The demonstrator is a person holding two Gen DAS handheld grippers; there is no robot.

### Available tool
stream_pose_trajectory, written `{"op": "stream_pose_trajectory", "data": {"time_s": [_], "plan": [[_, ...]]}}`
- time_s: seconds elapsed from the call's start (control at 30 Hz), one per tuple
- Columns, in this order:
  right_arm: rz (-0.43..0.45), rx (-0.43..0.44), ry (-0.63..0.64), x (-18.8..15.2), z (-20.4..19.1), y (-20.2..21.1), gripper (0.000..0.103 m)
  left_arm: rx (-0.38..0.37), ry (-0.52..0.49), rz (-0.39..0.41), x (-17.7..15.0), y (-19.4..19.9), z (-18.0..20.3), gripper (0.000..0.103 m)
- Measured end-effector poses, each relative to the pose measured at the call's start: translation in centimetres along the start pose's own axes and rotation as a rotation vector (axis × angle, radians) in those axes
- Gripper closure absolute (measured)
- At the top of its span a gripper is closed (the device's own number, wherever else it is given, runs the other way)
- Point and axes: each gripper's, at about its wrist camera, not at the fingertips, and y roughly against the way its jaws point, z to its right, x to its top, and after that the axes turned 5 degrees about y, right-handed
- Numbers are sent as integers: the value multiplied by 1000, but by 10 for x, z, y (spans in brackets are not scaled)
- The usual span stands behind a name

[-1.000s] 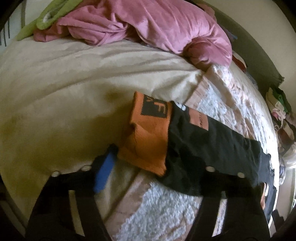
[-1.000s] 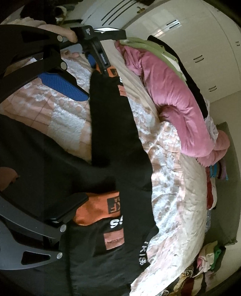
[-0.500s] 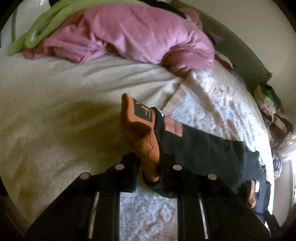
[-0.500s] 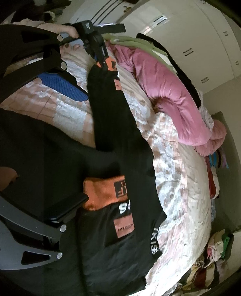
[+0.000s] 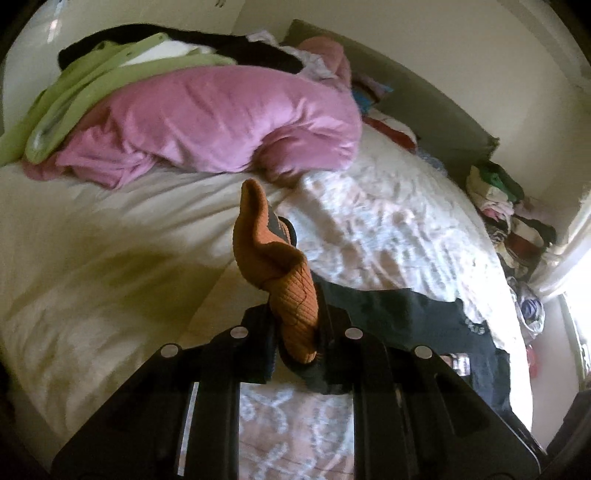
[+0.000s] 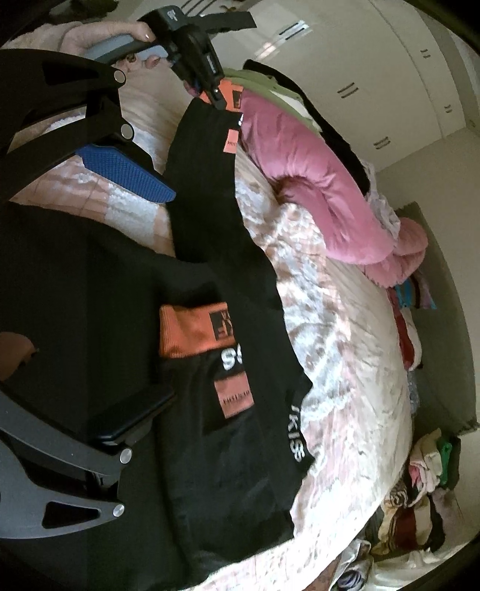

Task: Fold small clothes
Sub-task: 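Close the left tool on the orange sleeve cuff, then lift the sleeve with the left tool and carry it across the shirt body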

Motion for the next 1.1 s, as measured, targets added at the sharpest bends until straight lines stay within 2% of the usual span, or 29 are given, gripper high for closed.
{"op": "stream_pose_trajectory", "data": {"time_s": [0.43, 1.1], "plan": [[94, -74, -90, 0, 50, 52, 4, -85, -116, 11, -8, 12, 73, 93], [164, -145, -193, -16, 105, 100, 4, -172, -269, -62, -46, -3, 169, 94]]}}
